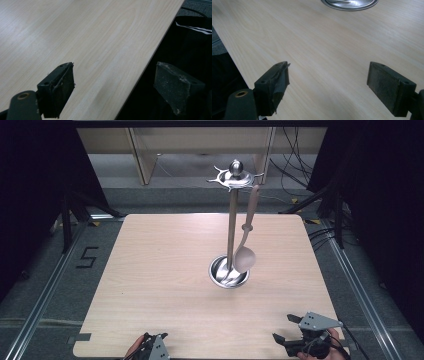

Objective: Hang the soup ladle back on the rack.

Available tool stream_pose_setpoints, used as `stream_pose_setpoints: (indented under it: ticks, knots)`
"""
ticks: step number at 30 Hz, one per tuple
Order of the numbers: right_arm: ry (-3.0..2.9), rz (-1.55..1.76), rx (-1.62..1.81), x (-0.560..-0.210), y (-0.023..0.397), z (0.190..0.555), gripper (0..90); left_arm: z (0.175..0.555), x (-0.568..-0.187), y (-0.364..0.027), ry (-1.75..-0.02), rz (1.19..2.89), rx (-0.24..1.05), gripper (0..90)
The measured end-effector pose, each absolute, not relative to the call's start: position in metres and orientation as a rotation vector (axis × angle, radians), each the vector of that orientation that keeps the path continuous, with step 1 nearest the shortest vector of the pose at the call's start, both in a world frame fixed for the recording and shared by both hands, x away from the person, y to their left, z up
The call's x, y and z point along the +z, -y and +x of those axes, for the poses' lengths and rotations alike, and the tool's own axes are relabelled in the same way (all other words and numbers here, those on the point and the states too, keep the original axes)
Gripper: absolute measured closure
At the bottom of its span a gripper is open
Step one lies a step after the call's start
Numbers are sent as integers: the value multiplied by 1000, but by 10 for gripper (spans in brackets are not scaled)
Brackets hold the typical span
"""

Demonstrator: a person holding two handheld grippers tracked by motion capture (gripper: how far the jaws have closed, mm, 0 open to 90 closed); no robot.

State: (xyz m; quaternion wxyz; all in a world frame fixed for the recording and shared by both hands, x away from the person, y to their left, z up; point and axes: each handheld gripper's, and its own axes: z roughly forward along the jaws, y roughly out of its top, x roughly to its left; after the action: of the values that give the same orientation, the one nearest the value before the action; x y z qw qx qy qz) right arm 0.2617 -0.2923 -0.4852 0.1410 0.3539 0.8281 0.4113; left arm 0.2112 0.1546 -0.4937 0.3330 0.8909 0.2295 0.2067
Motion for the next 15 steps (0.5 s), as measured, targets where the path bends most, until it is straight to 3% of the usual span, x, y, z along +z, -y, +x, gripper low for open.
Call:
stream_pose_setpoints:
  ticks: [15]
  knots:
    - [-2427,1007,1167,-493,291,260,192,211,-497,-153,-618,2325,519,156]
